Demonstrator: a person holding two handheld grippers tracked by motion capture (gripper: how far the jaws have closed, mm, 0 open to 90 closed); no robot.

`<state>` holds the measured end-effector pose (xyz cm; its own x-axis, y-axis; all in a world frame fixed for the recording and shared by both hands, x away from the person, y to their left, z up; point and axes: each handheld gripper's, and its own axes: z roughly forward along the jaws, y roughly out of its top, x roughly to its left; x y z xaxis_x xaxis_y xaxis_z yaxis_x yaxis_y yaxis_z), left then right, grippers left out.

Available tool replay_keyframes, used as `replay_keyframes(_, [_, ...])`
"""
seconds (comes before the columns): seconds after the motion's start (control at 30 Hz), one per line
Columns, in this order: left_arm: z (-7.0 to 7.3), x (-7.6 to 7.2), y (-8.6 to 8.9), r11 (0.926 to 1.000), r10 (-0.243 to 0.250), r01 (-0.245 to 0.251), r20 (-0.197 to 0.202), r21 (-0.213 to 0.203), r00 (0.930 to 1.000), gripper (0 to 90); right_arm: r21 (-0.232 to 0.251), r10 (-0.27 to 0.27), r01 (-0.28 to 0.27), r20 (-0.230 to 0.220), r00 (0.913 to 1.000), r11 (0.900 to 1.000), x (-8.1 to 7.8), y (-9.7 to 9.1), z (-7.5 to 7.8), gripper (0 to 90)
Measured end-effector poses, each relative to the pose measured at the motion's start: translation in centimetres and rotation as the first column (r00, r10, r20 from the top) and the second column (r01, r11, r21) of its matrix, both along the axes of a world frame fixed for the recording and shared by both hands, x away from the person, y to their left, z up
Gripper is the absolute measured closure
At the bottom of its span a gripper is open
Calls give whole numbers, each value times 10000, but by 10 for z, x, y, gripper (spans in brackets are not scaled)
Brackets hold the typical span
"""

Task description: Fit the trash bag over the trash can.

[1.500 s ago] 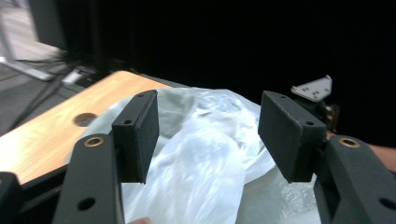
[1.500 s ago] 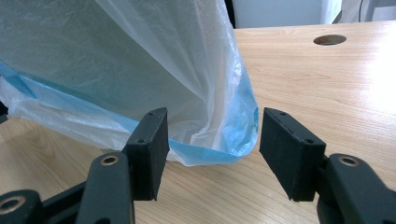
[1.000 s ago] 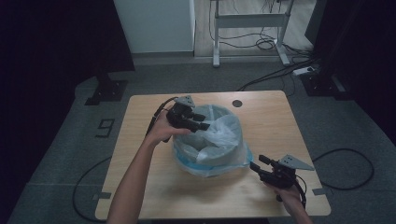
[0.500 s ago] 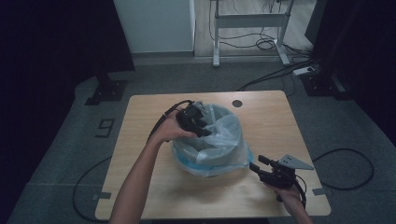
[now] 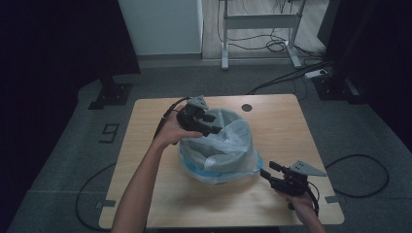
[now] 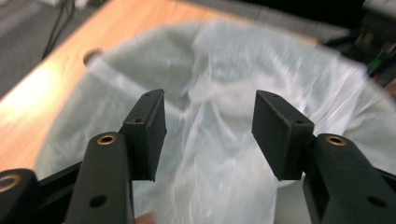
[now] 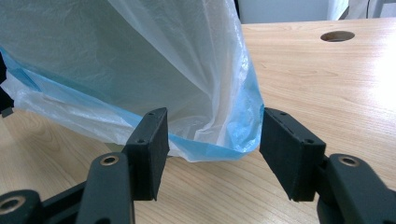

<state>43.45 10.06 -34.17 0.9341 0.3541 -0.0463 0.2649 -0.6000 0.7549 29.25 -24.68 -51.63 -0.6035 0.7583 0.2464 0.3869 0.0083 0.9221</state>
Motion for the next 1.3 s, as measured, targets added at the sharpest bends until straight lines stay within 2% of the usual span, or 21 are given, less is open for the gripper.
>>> replay_keyframes(0.13, [9, -1, -2, 9953, -338, 348, 121, -906, 9994, 443, -67, 51, -51, 10, 10000, 10000, 0, 2, -1, 413])
replay_keyframes(0.2, [10, -1, -7, 9929, -439, 448, 108, -1099, 9990, 442, -67, 48, -48, 4, 10000, 10000, 0, 2, -1, 413])
replay_keyframes(0.47, [3, 3, -34, 9971, -711, 709, -70, -291, 9974, 488, -40, -15, 15, 7, 10000, 10000, -1, -1, -1, 413])
replay_keyframes(0.53, [-1, 3, -41, 9964, -847, 848, -112, 83, 9963, 509, -11, -25, 25, 22, 10000, 10000, -1, -1, -1, 413])
replay_keyframes(0.67, [-6, 3, -52, 9927, -1085, 1097, -262, 491, 9937, 546, -6, -23, 23, 23, 10000, 10000, -1, -2, 0, 413])
replay_keyframes(0.8, [-16, 0, -65, 9817, -1219, 1249, -295, 1439, 9921, 558, 12, -47, 47, 18, 10000, 10000, -1, -3, 0, 413])
replay_keyframes(0.9, [-22, -1, -72, 9717, -1308, 1352, -351, 1937, 9908, 557, -2, -29, 29, 15, 10000, 10000, -1, -2, 0, 413])
replay_keyframes(1.07, [-29, -4, -81, 9544, -1513, 1592, -504, 2526, 9872, 552, -6, -36, 36, 19, 10000, 10000, -2, -2, 0, 413])
replay_keyframes(1.17, [-34, -5, -86, 9401, -1644, 1763, -652, 2917, 9842, 544, -21, -33, 33, -2, 10000, 10000, -1, -3, -1, 413])
replay_keyframes(1.23, [-37, -5, -88, 9334, -1687, 1825, -711, 3091, 9831, 536, -42, -17, 17, 6, 10000, 10000, -1, -2, -1, 413])
replay_keyframes(1.3, [-39, -6, -90, 9300, -1681, 1835, -754, 3185, 9829, 527, -48, -5, 5, 1, 10000, 10000, -1, -2, -1, 413])
